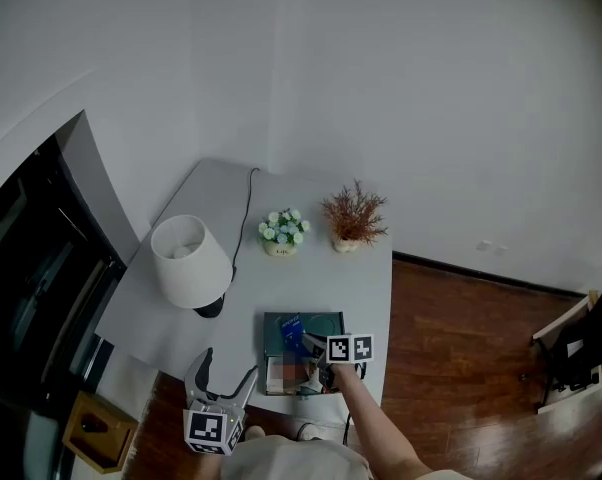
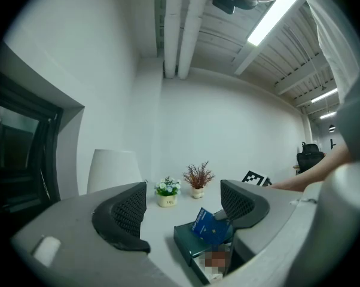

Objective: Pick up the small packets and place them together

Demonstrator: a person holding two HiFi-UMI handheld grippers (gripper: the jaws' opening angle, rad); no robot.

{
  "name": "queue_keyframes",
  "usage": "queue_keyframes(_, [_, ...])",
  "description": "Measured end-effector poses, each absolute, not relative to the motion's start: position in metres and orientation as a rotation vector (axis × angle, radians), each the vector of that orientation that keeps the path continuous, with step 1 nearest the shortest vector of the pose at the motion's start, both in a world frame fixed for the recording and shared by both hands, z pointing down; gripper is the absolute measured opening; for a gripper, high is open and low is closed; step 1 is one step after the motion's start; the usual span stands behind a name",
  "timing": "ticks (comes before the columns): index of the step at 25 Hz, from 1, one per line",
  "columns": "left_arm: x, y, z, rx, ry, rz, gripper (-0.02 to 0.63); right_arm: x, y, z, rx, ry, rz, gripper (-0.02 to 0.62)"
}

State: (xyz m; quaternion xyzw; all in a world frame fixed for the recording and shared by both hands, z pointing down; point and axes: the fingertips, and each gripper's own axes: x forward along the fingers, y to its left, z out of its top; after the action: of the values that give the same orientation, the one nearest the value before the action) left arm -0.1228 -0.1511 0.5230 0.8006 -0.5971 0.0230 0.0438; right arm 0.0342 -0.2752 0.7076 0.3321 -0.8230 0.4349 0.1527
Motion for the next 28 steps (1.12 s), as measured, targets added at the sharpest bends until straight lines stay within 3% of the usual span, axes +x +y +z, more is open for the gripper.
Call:
queue_keyframes(20, [-0.139, -0.145, 0.525, 2.416, -1.866, 0.071, 0.377, 0.05, -0.294, 0.77, 1.295, -2.039, 1.073, 0.025])
queue_keyframes(23, [-0.138, -0.144, 0.525, 2.421, -1.857, 0.072, 0.377, 0.06, -0.293, 0.773, 1.311, -1.947, 0.849, 0.095])
queue_keyframes(25, [-0.138, -0.144, 0.526, 2.423, -1.852, 0.077, 0.377, 0.058, -0.292, 0.771, 1.316, -1.963, 0.787, 0.097])
queue_keyframes(26, [-0.139, -0.145, 0.526, 2.425, -1.848, 0.08, 0.376, 0.056, -0.291, 0.769, 1.311, -1.984, 0.778, 0.157])
queue_keyframes(27, [-0.139, -0.145, 0.527, 2.428, -1.844, 0.084, 0.376, 0.053, -0.289, 0.765, 1.301, -2.006, 0.77, 0.267])
queue_keyframes(28, [-0.139, -0.145, 0.526, 2.432, -1.838, 0.088, 0.377, 0.052, -0.287, 0.759, 1.294, -2.037, 0.757, 0.282])
